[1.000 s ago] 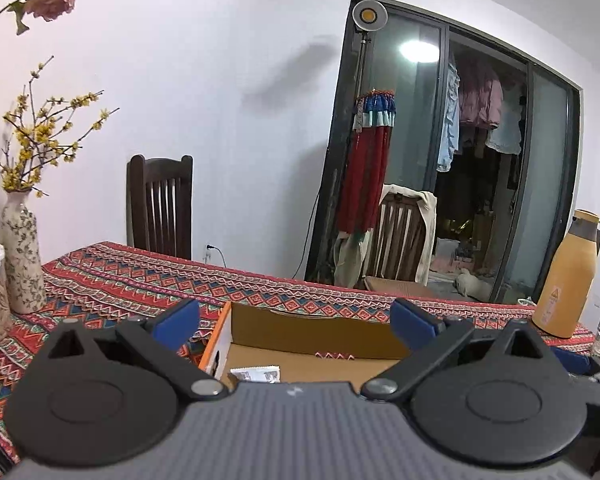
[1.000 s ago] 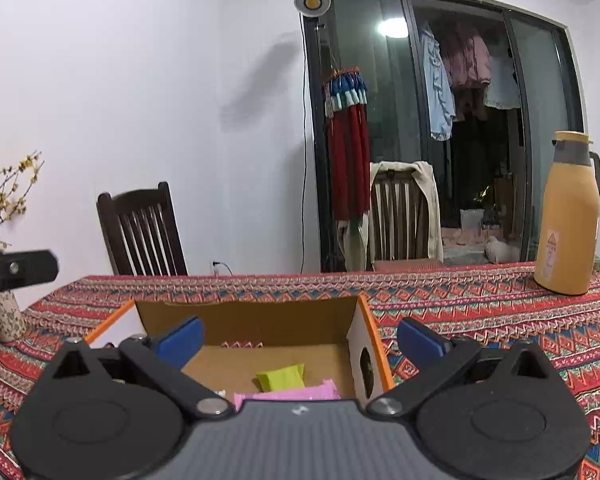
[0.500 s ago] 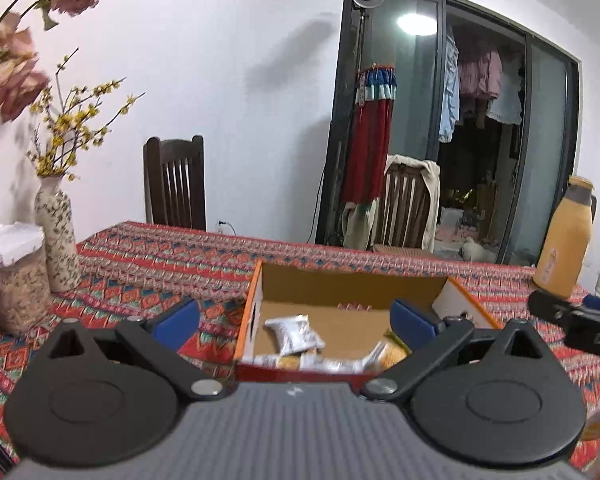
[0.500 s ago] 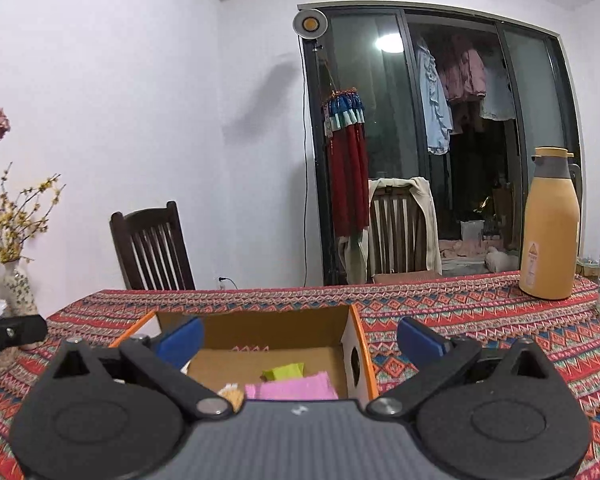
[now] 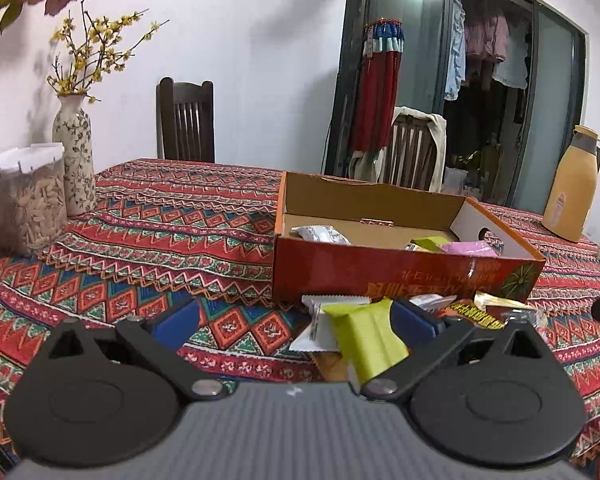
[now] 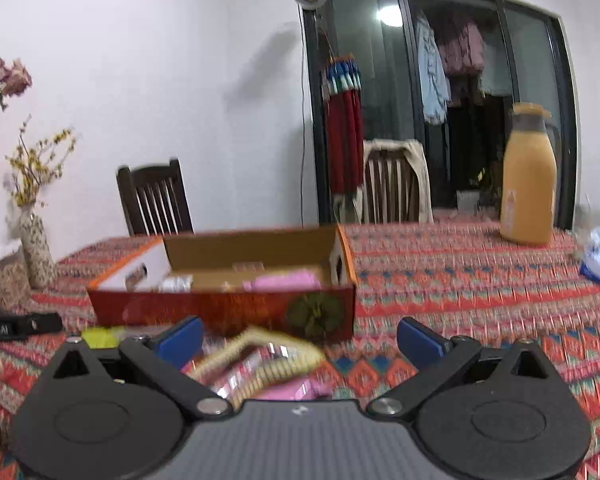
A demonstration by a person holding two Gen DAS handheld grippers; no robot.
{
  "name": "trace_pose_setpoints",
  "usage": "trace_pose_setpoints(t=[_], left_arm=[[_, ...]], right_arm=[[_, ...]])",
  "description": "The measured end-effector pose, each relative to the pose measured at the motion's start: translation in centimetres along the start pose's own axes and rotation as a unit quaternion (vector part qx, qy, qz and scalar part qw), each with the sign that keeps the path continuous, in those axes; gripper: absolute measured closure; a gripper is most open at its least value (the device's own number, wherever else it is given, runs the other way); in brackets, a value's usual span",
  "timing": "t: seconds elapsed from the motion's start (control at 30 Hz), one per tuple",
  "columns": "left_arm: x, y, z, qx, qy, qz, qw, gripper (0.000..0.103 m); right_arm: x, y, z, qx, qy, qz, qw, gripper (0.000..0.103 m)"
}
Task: Organize snacks
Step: 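Move both grippers back down to the snack pile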
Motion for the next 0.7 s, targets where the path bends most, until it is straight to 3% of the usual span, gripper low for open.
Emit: trace_pose_setpoints(t=[0.23,0.7], left_arm=[[1.1,1.1,0.0,0.006,-0.006,-0.004,1.0,0.0],[1.3,1.1,-0.5,0.008,-0.028,-0.006,0.9995,0.0]], right_arm=[[1.9,0.8,0.1,0.011,0.012,-0.036,0.999,0.0],[3.2,7.1,-5.7,-0.002,-0.044,-0.12,0.992,0.0]])
Point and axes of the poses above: each gripper's, at about its wrist camera, not at the fingertips, and y roughly the way its jaws point, z to its right, x to its underside, the point moved 10 cm from there along y, roughly the way its jaws point, and after that the axes turned 3 degrees about z, right-handed, at the moved point
